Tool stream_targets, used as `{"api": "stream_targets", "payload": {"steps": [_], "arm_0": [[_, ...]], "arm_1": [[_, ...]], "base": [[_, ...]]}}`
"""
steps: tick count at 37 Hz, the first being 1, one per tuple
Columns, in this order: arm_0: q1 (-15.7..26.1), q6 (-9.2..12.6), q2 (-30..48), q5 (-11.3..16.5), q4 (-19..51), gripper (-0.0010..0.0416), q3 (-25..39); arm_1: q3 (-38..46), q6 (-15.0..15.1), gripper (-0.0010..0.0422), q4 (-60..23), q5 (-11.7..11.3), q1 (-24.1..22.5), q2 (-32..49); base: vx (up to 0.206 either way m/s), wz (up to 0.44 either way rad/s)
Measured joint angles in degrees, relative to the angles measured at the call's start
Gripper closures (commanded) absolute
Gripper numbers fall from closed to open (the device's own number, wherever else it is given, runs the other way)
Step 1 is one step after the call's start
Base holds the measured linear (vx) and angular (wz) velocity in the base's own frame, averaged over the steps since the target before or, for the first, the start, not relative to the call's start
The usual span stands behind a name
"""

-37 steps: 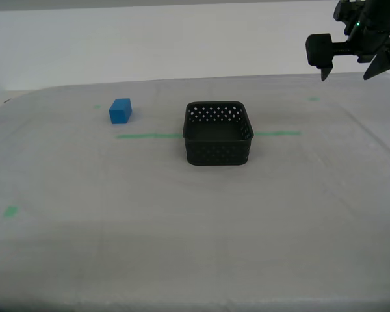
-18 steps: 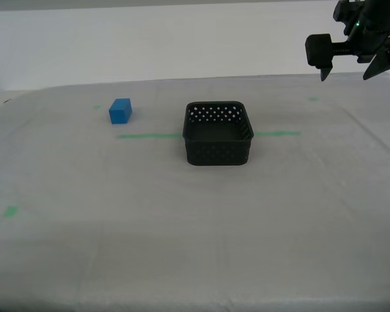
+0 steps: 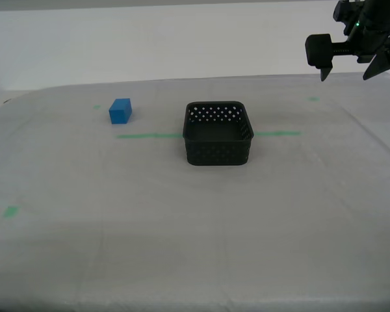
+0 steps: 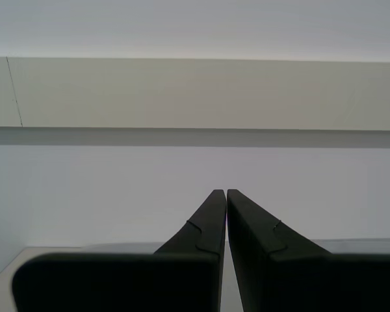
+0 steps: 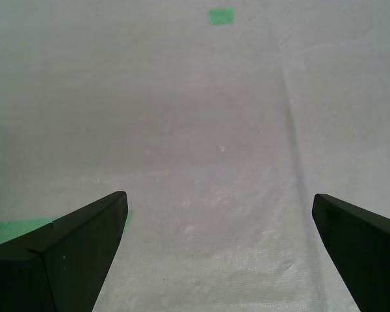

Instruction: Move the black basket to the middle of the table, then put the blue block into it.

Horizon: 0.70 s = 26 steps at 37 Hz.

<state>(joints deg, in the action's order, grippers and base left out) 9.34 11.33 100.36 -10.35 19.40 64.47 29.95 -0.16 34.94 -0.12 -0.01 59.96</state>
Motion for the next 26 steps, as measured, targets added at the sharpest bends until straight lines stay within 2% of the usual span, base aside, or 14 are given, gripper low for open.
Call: {"api": "stream_targets", "payload": {"steps": [26], "arm_0": [[0.0,0.0,0.0,0.0,0.0,0.0007,0.0]], "arm_1": [[0.3,-0.3,0.0412,-0.1,0.0,0.0,0.0]], "base": [[0.0,0.0]]}}
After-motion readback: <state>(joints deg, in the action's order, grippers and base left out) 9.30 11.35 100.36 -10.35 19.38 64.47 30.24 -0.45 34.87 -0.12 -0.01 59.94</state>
